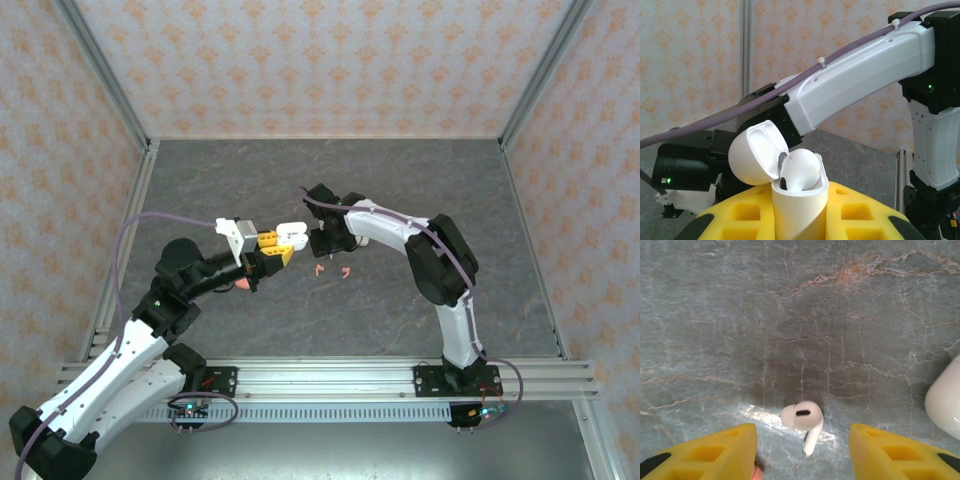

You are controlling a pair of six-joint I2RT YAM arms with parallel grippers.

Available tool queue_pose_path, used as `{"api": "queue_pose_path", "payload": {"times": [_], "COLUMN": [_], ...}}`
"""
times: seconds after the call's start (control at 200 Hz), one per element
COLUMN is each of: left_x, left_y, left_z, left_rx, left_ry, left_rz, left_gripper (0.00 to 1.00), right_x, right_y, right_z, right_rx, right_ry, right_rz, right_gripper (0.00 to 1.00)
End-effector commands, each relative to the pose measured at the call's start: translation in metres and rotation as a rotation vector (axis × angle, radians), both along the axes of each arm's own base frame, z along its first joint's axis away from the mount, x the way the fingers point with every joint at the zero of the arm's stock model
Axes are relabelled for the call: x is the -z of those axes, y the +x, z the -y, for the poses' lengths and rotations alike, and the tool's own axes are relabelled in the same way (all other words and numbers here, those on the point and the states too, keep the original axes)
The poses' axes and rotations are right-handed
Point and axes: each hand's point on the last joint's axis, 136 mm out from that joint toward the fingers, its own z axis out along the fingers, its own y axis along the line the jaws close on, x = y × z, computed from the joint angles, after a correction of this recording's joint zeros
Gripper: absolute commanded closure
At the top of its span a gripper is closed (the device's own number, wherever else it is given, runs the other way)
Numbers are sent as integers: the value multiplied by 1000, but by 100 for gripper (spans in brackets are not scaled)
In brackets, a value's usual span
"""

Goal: Insert the wireless bluetooth earbuds into the charging case

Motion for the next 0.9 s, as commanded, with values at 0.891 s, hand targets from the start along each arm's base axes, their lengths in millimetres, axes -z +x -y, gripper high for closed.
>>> {"api": "queue_pose_path", "payload": {"times": [0.891], "left_x": [-14], "left_y": [-2], "left_z": [-1], "left_rx": [-7], "left_ry": [-29], "left_rz": [35], "left_gripper": [100], "right_x": [-35], "right_y": [9], "right_z": [4], "right_rx": [21], "right_ry": [64], "right_rz": [106], "right_gripper": [74]}}
